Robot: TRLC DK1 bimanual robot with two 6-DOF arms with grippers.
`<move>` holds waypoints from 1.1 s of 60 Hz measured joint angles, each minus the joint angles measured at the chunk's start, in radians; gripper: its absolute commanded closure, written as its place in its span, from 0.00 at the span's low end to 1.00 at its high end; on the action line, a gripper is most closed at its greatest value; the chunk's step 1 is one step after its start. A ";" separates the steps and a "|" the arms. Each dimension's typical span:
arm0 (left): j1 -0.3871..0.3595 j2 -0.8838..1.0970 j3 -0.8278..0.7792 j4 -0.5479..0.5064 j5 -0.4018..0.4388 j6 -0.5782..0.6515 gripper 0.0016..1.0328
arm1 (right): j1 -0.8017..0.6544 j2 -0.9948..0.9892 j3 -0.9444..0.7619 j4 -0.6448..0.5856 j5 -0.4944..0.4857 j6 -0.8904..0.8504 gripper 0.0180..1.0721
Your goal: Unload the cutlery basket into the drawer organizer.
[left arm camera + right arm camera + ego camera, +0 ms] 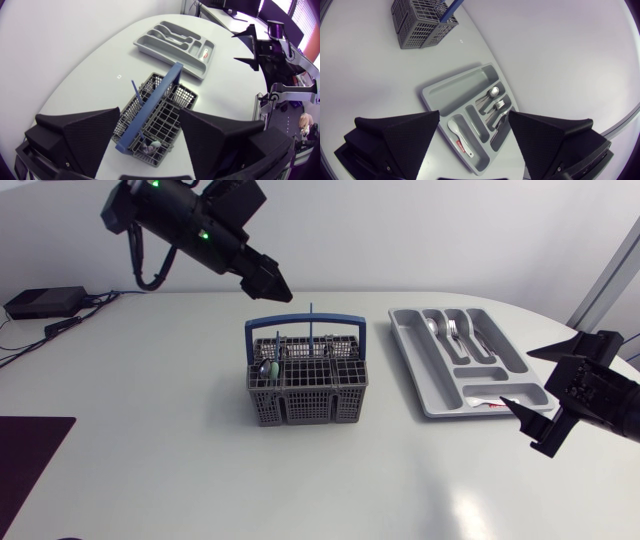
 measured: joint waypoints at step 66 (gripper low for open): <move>-0.018 0.505 0.492 -0.079 -0.023 0.000 0.25 | 0.153 -0.003 -0.035 -0.006 0.052 0.097 0.06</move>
